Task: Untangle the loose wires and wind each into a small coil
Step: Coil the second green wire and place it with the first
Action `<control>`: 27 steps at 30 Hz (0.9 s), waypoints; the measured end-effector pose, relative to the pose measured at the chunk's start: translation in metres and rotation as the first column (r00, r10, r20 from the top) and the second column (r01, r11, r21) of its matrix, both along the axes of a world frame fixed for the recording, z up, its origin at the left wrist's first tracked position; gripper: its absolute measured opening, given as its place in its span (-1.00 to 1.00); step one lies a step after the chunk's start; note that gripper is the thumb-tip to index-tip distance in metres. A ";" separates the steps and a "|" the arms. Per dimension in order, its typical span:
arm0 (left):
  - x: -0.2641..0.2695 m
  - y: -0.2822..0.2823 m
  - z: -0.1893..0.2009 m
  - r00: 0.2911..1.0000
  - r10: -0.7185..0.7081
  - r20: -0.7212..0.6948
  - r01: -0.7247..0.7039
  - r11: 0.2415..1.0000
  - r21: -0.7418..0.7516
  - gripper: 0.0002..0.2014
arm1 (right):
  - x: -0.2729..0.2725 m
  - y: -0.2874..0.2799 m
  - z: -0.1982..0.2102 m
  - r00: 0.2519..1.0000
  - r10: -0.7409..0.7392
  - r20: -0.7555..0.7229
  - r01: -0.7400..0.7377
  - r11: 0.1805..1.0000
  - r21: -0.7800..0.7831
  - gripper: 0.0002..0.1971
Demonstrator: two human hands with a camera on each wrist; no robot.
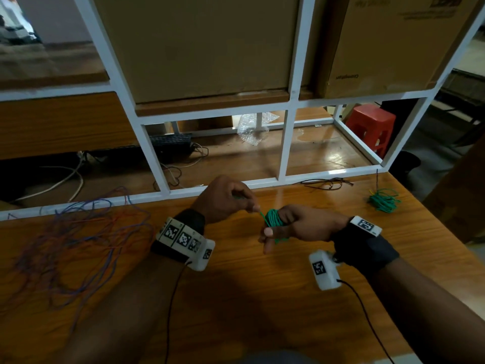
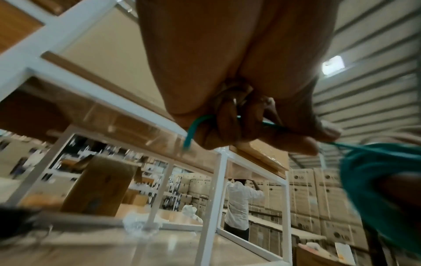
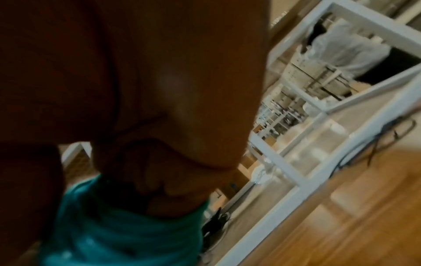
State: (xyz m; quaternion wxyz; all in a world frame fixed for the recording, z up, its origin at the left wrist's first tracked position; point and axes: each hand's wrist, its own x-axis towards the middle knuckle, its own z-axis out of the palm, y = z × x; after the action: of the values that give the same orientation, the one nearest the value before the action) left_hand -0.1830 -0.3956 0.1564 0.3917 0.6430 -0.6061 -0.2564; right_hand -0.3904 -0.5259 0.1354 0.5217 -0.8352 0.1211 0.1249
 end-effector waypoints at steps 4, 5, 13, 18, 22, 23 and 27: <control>-0.002 -0.001 -0.011 0.913 -0.012 -0.409 -0.040 0.992 -0.119 -0.89 | -0.001 0.024 0.006 0.963 -0.059 0.262 -0.179 0.590 0.788 -0.72; -0.004 -0.004 -0.019 0.870 0.019 -0.493 -0.085 0.990 -0.112 -0.92 | 0.003 0.027 0.006 0.940 -0.145 0.308 -0.206 0.477 0.854 -0.70; -0.064 -0.007 -0.057 0.933 0.226 -0.280 -0.234 0.972 0.004 -0.82 | 0.031 0.021 0.022 0.546 -0.790 0.279 0.343 0.515 0.786 -0.68; -0.063 -0.003 -0.040 0.897 0.294 0.331 -0.218 0.944 -0.248 -0.78 | 0.029 0.015 -0.010 0.642 -0.703 0.305 0.607 0.710 0.358 -0.24; -0.043 -0.005 -0.033 0.926 0.309 0.218 -0.214 0.904 -0.371 -0.85 | 0.024 0.012 -0.024 0.728 -0.680 0.084 0.468 0.583 0.664 -0.28; -0.039 -0.004 -0.033 0.943 0.311 0.119 -0.246 0.892 -0.378 -0.88 | 0.022 0.014 -0.027 0.740 -0.667 0.083 0.455 0.588 0.669 -0.42; -0.027 0.001 -0.034 0.945 0.320 -0.067 -0.321 0.868 -0.380 -0.91 | 0.016 0.025 -0.028 0.754 -0.637 0.161 0.408 0.646 0.645 -0.77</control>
State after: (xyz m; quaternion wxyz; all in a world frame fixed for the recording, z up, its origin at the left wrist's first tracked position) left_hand -0.2096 -0.3943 0.1227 0.5481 0.6446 -0.5290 -0.0643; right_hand -0.3748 -0.5012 0.1075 0.7734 -0.5723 0.2165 -0.1656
